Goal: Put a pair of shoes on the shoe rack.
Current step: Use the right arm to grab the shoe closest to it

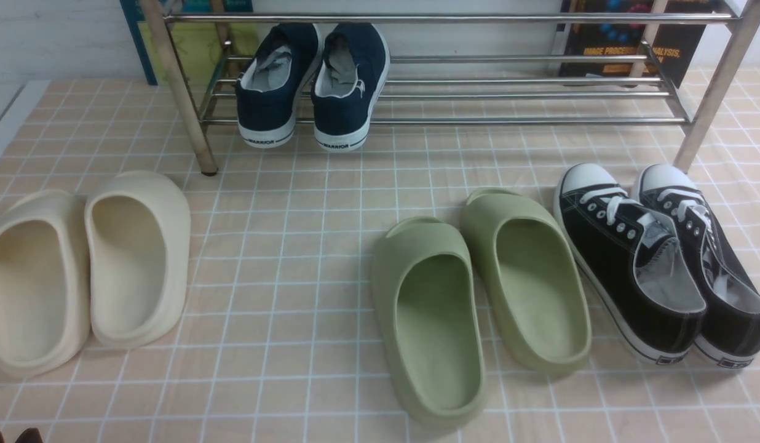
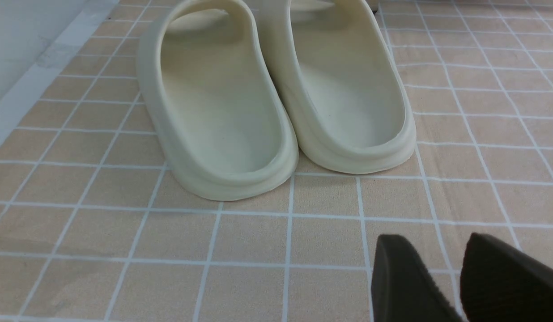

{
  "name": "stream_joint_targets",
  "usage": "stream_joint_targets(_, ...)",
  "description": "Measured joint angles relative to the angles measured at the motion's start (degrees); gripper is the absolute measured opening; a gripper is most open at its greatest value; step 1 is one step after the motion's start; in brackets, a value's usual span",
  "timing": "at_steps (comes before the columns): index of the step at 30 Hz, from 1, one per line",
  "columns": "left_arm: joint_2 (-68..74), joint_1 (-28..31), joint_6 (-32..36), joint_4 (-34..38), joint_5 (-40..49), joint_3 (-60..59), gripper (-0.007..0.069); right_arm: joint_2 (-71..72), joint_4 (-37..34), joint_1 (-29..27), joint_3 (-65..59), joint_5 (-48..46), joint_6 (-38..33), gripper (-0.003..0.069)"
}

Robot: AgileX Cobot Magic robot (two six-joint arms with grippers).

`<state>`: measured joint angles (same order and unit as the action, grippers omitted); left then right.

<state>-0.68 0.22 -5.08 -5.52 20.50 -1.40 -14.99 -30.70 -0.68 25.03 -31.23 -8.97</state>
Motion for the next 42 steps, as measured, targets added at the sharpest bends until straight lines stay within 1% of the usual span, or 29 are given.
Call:
stream_joint_targets(1, 0.0, 0.0, 0.0, 0.0, 0.0, 0.0, 0.0239, -1.9, 2.0, 0.0, 2.1, -2.0, -0.2, -0.0014)
stream_joint_targets(3, 0.0, 0.0, 0.0, 0.0, 0.0, 0.0, 0.0239, -9.4, 9.4, 0.0, 10.6, -10.6, -0.6, -0.0019)
stream_joint_targets(6, 0.0, 0.0, 0.0, 0.0, 0.0, 0.0, 0.0239, -16.9, 15.3, 0.0, 18.4, -19.5, -0.8, -0.0019)
stream_joint_targets(7, 0.0, 0.0, 0.0, 0.0, 0.0, 0.0, 0.0239, -21.5, 18.3, 0.0, 22.8, -25.0, -0.9, -0.0019)
stream_joint_targets(9, 0.0, 0.0, 0.0, 0.0, 0.0, 0.0, 0.0239, -23.7, 19.5, 0.0, 24.7, -27.3, -1.0, -0.0019)
stream_joint_targets(10, 0.0, 0.0, 0.0, 0.0, 0.0, 0.0, 0.0239, -27.3, 21.0, 0.1, 27.4, -30.6, -1.6, -0.0018)
stream_joint_targets(12, 0.0, 0.0, 0.0, 0.0, 0.0, 0.0, 0.0239, -32.3, 22.3, 1.7, 30.6, -33.9, -2.2, -0.0018)
stream_joint_targets(14, 0.0, 0.0, 0.0, 0.0, 0.0, 0.0, 0.0239, -35.3, 22.6, 3.8, 32.0, -35.1, -2.3, -0.0018)
stream_joint_targets(18, 0.0, 0.0, 0.0, 0.0, 0.0, 0.0, 0.0239, -42.3, 23.6, 10.2, 34.3, -38.1, -2.3, -0.0015)
stream_joint_targets(22, 0.0, 0.0, 0.0, 0.0, 0.0, 0.0, 0.0239, -49.1, 24.0, 14.8, 36.3, -39.8, -1.4, -0.0015)
stream_joint_targets(27, 0.0, 0.0, 0.0, 0.0, 0.0, 0.0, 0.0239, -55.9, 24.3, 16.6, 39.1, -39.8, 0.2, -0.0007)
stream_joint_targets(31, 0.0, 0.0, 0.0, 0.0, 0.0, 0.0, 0.0239, -60.8, 25.6, 18.4, 40.3, -39.6, 0.5, 0.0018)
stream_joint_targets(33, 0.0, 0.0, 0.0, 0.0, 0.0, 0.0, 0.0239, -63.7, 27.0, 19.1, 40.6, -38.5, 1.4, 0.0061)
stream_joint_targets(35, 0.0, 0.0, 0.0, 0.0, 0.0, 0.0, 0.0239, -65.8, 28.8, 19.2, 40.7, -36.9, 2.5, 0.0128)
stream_joint_targets(37, 0.0, 0.0, 0.0, 0.0, 0.0, 0.0, 0.0239, -68.3, 30.7, 19.2, 40.8, -34.3, 3.7, 0.0222)
stream_joint_targets(38, 0.0, 0.0, 0.0, 0.0, 0.0, 0.0, 0.0239, -69.4, 31.4, 19.2, 41.0, -32.9, 4.0, 0.0283)
stream_joint_targets(40, 0.0, 0.0, 0.0, 0.0, 0.0, 0.0, 0.0239, -71.2, 31.7, 19.2, 41.1, -30.4, 4.5, 0.0362)
stream_joint_targets(41, 0.0, 0.0, 0.0, 0.0, 0.0, 0.0, 0.0239, -71.6, 31.8, 19.2, 41.1, -29.8, 4.7, 0.0380)
stream_joint_targets(42, 0.0, 0.0, 0.0, 0.0, 0.0, 0.0, 0.0239, -73.9, 31.9, 19.2, 41.2, -27.1, 5.2, 0.0449)
